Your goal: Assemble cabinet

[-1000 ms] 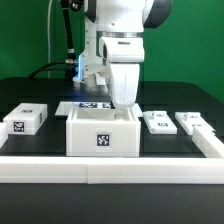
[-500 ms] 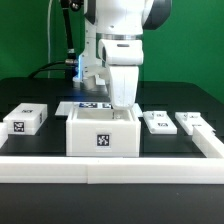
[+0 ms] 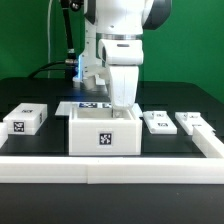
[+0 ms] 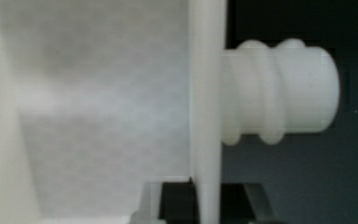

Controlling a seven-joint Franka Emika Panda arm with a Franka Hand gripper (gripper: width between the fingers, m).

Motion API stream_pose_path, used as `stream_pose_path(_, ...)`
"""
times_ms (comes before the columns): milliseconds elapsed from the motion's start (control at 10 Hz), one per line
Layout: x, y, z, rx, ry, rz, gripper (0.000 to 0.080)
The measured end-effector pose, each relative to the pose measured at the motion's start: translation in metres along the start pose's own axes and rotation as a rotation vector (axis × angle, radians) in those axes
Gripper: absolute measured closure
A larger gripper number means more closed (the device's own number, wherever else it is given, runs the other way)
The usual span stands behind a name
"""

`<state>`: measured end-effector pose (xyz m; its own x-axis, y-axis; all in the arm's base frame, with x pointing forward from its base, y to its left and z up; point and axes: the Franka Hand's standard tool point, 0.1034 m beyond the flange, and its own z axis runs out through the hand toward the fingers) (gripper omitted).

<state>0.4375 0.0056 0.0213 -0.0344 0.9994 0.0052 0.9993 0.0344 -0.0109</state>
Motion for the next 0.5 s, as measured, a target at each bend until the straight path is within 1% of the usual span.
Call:
stream_pose_path(400, 0.0001, 0.0008, 0.0, 0.0, 0.0, -0.002, 0.0765)
stream_pose_path(500, 0.0013, 0.0085, 0.0, -0.007, 0.001, -0.006, 0.0765)
